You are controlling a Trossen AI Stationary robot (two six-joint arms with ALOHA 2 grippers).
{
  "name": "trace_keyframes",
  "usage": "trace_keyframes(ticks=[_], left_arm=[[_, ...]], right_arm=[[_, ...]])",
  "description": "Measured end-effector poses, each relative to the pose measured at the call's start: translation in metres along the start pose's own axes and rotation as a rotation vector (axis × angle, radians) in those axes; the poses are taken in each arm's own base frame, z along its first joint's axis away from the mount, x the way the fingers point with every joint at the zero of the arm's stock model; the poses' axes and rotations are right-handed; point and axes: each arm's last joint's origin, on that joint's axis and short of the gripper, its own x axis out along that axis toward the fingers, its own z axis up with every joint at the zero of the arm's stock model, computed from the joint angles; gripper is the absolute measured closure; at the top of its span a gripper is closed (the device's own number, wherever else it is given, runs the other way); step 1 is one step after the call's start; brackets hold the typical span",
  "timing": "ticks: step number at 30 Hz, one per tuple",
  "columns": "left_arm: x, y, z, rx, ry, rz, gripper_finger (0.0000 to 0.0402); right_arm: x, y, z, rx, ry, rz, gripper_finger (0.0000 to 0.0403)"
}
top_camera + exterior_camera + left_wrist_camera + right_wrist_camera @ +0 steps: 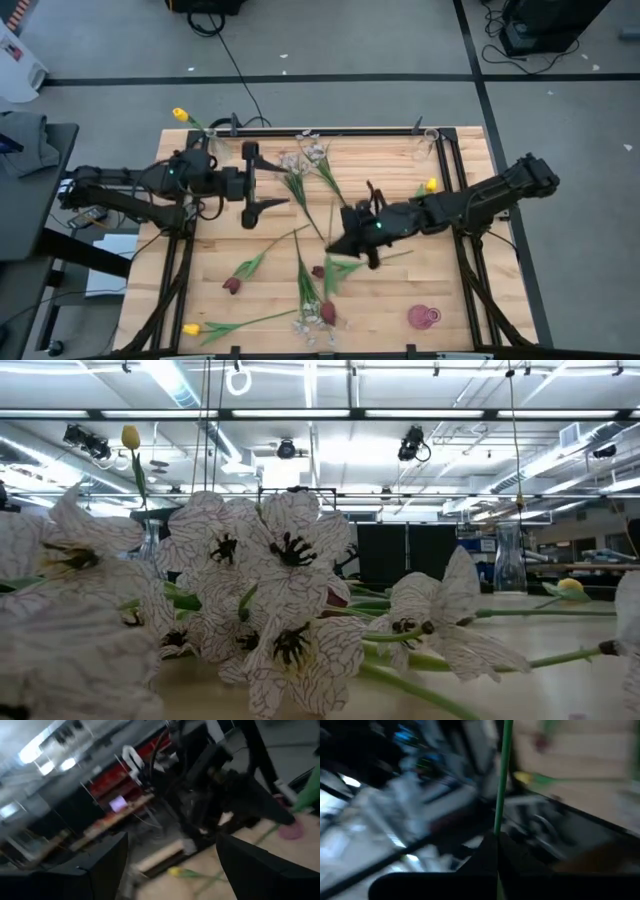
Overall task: Sort flowers into vase by color
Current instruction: Put the bottom red flower into the right transparent vase
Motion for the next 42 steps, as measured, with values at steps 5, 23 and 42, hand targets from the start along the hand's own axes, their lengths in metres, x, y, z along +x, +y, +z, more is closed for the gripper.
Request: trace_keyframes(ticks=[5,23,42], left_arm=[[0.006,0.004,0.006,0.213,0.024,-0.002,0.0094],[-0.001,-0.013,0.028,0.753,0.125,0.147,0.0094],[-0.004,-0.026,0.036,0.851,0.136,0.128,0.0094]], right_arm=[[0.024,0.021,0.016,0.004,-0.027,0.300,0.0398],[0.025,0.058,0.083,-0.136,-0.198,0.517,0.0398],[0.015,0.074,0.106,-0.062,0.004,0.523,0.0398]])
